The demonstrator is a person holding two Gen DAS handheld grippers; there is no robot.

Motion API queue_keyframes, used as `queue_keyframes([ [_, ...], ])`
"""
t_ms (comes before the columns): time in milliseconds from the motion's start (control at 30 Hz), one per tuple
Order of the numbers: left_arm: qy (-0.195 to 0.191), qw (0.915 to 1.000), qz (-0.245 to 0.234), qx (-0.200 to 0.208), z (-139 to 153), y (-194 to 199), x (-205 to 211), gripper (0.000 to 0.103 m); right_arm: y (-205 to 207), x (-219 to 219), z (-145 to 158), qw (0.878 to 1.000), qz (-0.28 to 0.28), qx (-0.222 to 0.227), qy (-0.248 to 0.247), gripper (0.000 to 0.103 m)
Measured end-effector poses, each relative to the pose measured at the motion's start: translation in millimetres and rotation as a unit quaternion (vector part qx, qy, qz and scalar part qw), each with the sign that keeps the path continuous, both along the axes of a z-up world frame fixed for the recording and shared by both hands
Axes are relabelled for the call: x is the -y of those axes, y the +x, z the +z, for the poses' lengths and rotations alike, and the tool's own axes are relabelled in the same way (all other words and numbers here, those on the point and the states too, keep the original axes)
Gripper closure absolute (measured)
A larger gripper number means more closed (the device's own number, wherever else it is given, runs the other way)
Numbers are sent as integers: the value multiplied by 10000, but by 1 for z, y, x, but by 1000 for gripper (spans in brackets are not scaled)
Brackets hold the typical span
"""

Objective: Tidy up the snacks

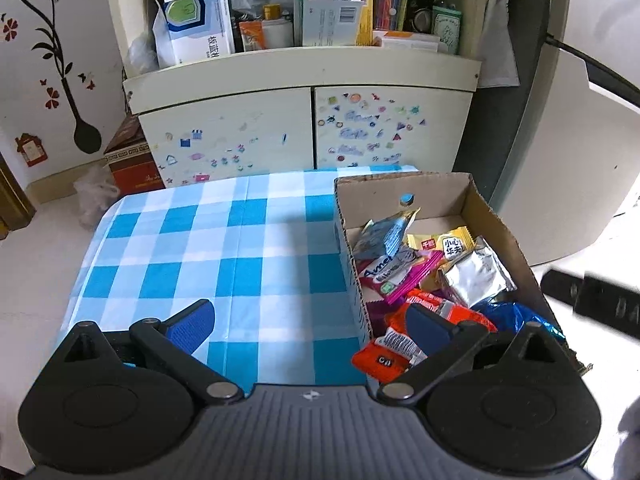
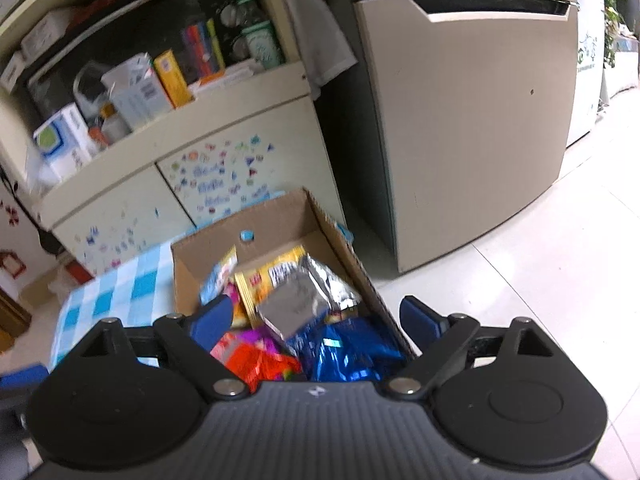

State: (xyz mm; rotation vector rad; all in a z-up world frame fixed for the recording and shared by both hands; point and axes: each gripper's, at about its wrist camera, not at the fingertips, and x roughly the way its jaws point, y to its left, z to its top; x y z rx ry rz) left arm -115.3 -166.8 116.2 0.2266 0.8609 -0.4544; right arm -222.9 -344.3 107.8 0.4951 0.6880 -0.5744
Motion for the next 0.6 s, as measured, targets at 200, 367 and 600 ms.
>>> queue_keyframes([
  [200,108,9999,62,-84,-5,1,-3,0,-5,-12,-8,9994,133,-319,-10,10],
  [367,166,9997,124,-91,-7,5,-3,0,-1,-13,-10,9990,133,-421,-1,10],
  [600,248,9996,50,-127,-9,5,3,0,3,-16,-11,9986,187,-491,-3,9],
])
